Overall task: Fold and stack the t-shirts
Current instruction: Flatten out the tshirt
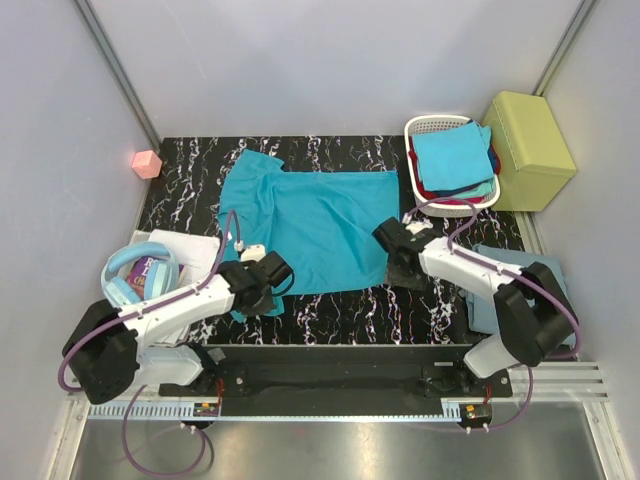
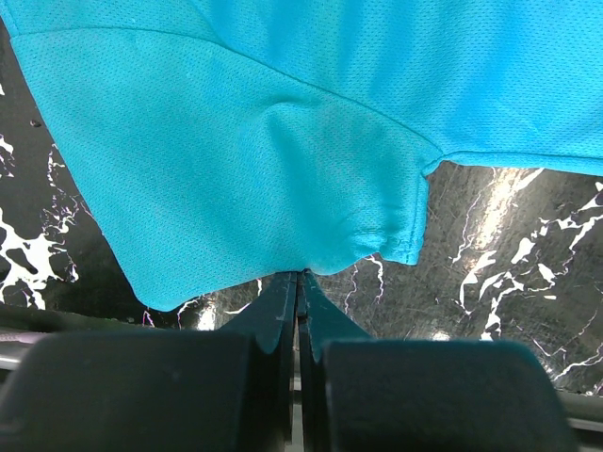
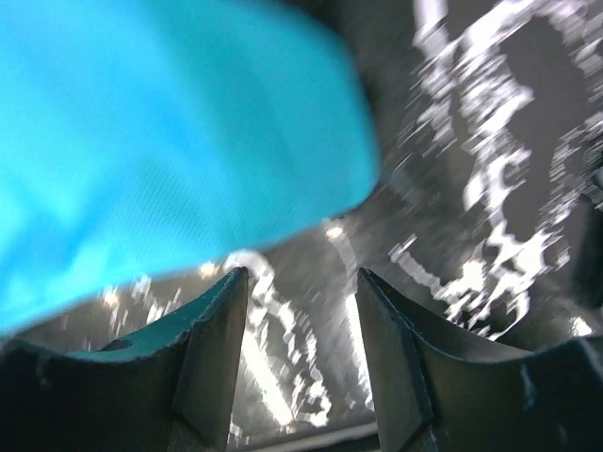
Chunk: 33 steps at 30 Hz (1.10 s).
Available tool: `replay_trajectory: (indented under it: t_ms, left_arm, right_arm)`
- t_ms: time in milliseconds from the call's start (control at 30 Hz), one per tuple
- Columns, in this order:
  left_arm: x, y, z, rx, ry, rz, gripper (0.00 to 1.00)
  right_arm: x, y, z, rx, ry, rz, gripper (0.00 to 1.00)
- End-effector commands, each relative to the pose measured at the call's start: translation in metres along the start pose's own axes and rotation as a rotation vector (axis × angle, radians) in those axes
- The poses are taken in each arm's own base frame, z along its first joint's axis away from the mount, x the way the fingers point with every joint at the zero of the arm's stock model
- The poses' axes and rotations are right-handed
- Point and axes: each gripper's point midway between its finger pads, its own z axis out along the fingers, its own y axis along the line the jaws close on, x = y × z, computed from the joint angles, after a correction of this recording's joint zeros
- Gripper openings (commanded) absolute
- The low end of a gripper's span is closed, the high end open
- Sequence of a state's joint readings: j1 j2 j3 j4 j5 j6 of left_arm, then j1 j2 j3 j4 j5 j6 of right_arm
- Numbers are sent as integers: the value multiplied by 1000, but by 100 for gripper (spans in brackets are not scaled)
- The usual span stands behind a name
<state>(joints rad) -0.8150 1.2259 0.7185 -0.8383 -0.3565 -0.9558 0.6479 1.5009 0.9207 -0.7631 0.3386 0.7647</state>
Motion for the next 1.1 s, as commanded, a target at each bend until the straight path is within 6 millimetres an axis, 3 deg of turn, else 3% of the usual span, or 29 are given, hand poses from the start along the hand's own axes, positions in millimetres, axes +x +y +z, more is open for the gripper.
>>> replay_trajectory:
  t_ms: [0,133,333,433,467,600,833,967,1067]
  left_arm:
    - [-9,-4,-8,24,-38,5,0]
    - [-11,-5,-8,27,-41,13,0]
    - [-11,-5,-9,31,-40,19,0]
    - [-11,-4,-9,33,-41,20,0]
    - [-10,-4,-9,31,-40,22,0]
    - [-9,-3,-8,30,-39,23,0]
    - [-10,-4,-7,28,-38,30,0]
    - [-10,-5,-7,32,-37,29,0]
    - [-13,-6,-10,38,-47,32,0]
  right_arm:
    - [-40,-12,9,16,-73,65,57]
    - [-49,-13,15,28,-66,58,55]
    - [-35,-3,31,-4,-8,64,53]
    - [-30,-1,34,-14,9,74,42]
    - [-29,0,34,-17,10,81,34]
    - [-26,-3,32,-15,10,89,15]
    - [-17,-9,35,1,27,105,13]
    - [-9,-13,37,12,45,110,0]
    - [-11,-16,28,1,27,124,0]
